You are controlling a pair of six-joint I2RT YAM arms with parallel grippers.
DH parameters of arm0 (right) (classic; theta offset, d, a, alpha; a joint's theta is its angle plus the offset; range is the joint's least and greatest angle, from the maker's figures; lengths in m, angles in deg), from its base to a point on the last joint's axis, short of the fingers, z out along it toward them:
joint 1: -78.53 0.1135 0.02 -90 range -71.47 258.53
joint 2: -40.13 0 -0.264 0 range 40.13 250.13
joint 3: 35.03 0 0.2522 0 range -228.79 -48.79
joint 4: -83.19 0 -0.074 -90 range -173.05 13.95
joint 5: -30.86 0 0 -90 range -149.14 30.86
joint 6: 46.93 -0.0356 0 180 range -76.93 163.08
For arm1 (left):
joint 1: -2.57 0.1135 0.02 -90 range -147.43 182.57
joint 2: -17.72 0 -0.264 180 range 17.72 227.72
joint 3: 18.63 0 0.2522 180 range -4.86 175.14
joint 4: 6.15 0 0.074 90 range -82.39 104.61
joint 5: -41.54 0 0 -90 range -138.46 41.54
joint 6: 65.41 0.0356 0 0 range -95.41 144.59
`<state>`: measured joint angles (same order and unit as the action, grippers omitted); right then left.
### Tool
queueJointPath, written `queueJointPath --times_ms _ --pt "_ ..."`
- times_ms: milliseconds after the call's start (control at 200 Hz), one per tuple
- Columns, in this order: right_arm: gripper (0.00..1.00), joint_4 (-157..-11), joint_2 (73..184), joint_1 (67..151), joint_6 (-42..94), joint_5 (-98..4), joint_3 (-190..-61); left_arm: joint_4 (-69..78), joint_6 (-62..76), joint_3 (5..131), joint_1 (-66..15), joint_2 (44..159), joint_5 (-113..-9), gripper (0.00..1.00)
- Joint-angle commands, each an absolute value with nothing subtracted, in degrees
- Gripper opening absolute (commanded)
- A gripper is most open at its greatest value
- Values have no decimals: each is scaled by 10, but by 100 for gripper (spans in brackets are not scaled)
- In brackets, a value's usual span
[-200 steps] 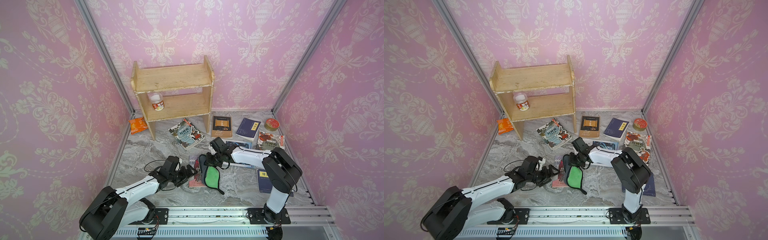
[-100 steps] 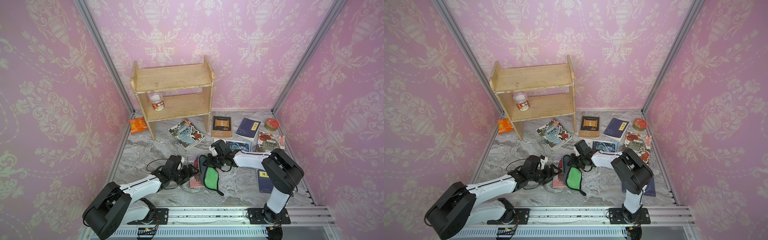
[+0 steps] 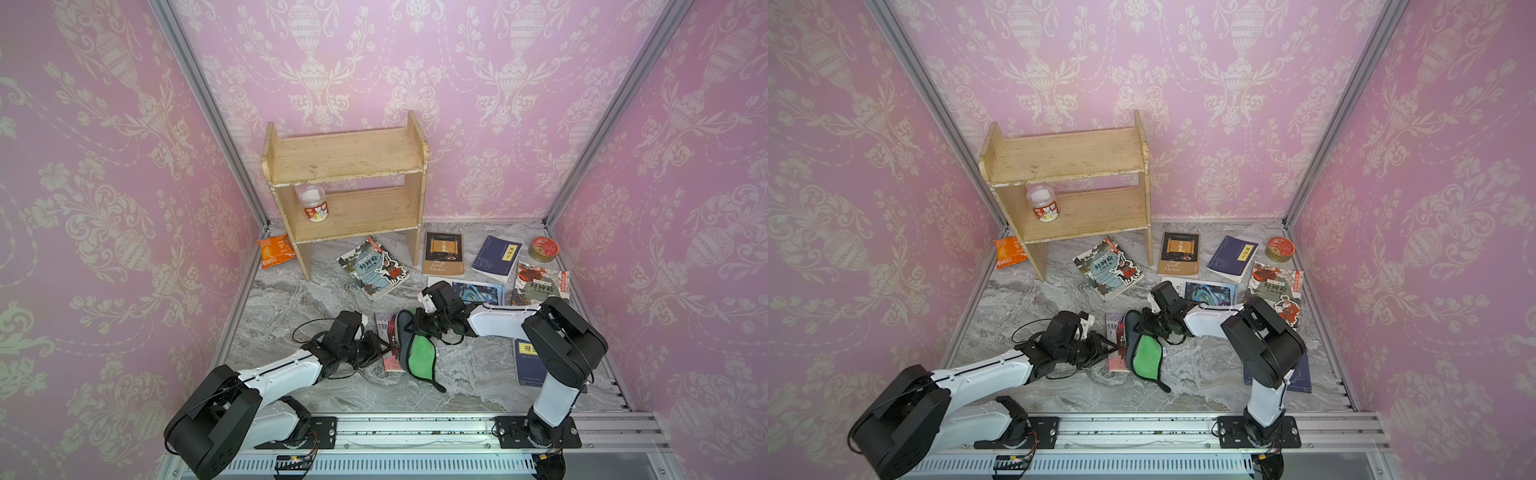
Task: Wipe the cover of the book
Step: Pick up the book from the center of the board, then wipe the dirt from the cover of the book.
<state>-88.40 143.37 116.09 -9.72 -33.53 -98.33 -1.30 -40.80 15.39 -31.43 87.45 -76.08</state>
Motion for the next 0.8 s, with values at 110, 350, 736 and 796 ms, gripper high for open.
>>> queueJointPath --times_ms 110,350,736,796 --pt "0 -697 1477 1174 -67 -394 -968 -3 -376 172 -314 885 -758 15" --pt "0 -602 1437 1204 -25 -454 -1025 51 -329 180 -312 896 -775 0" --pt "0 -562 1575 1251 -4 -469 -1215 67 -261 202 -312 980 -832 0" --pt "0 -562 1599 1272 -8 -459 -1254 63 -260 203 -312 983 -829 0"
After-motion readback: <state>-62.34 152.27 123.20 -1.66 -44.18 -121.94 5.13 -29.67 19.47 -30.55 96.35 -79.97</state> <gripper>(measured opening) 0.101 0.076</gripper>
